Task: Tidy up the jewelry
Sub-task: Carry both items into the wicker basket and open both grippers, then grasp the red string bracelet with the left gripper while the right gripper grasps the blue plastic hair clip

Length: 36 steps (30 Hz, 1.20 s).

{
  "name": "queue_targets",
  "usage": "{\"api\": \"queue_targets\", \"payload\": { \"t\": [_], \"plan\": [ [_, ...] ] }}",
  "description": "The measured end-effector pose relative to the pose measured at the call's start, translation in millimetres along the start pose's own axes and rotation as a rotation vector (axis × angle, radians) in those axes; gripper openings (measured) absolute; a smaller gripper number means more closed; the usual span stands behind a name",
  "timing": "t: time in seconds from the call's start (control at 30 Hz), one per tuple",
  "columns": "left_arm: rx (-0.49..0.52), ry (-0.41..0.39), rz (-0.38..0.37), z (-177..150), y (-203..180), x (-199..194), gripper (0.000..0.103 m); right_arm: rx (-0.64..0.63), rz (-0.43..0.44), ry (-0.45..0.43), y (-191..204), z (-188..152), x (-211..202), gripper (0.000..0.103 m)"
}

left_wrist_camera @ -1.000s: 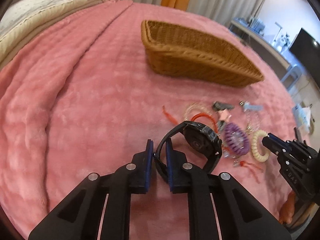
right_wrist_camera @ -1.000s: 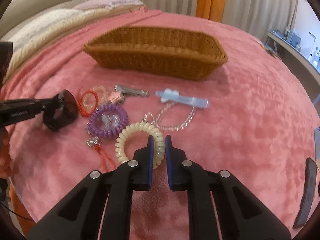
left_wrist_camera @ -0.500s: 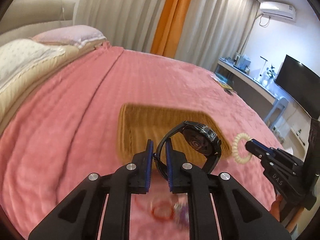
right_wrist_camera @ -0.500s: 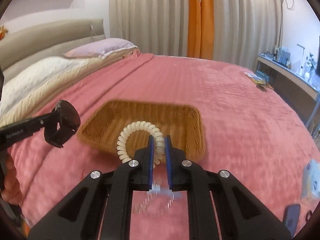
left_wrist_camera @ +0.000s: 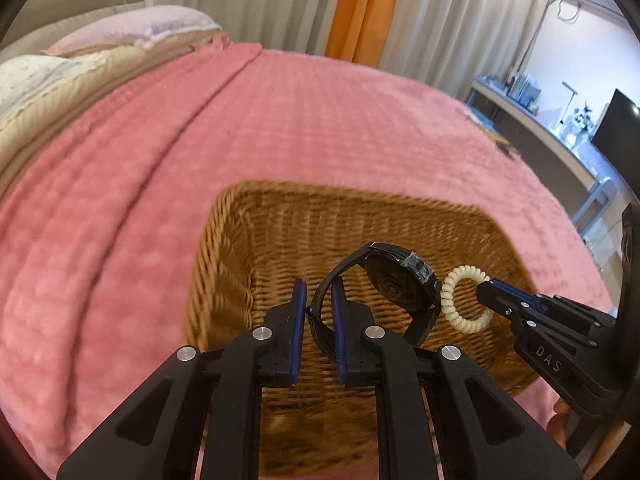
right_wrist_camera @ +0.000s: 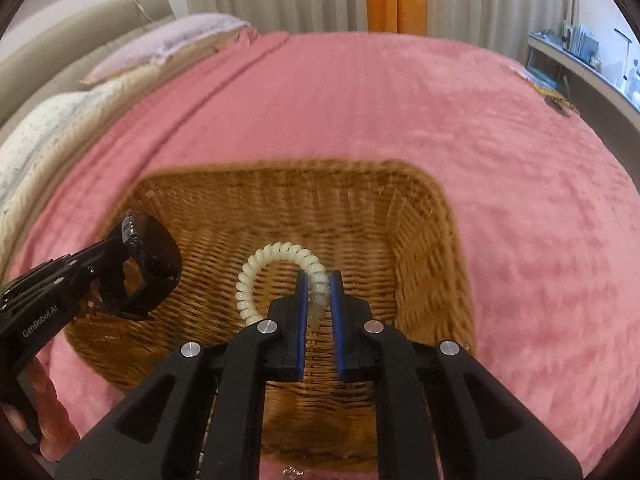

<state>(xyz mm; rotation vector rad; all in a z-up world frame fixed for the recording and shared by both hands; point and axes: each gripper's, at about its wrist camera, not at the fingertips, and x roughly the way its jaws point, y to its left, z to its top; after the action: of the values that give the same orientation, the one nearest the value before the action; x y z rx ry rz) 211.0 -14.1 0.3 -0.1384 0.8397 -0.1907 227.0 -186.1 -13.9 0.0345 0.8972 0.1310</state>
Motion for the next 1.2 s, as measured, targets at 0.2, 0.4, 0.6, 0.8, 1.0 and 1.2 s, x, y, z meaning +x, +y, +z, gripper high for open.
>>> {"api": "queue_targets", "payload": {
  "t": [0.2, 0.4, 0.6, 0.8, 1.0, 1.2],
  "plan": [
    [0.014, 0.04, 0.007, -5, 3, 12, 0.018, 0.019, 0.017, 0.033, -6, -5, 7, 0.01],
    [0.027, 0.003, -0.056, -10, 6, -19, 0.044, 0.018, 0.03, -0.051, -13, -11, -27, 0.06],
    [0.044, -0.097, -0.152, -30, 12, -89, 0.061, -0.005, 0.092, -0.152, -13, -33, -92, 0.06],
    [0.06, -0.197, -0.19, -59, 14, -149, 0.064, -0.011, 0.138, -0.229, -15, -67, -146, 0.06],
    [0.072, -0.209, -0.187, -98, 15, -162, 0.064, 0.019, 0.142, -0.204, -21, -108, -148, 0.06],
    [0.036, -0.138, -0.195, -125, 28, -140, 0.062, 0.052, 0.12, -0.128, -36, -132, -120, 0.06]
  ]
}}
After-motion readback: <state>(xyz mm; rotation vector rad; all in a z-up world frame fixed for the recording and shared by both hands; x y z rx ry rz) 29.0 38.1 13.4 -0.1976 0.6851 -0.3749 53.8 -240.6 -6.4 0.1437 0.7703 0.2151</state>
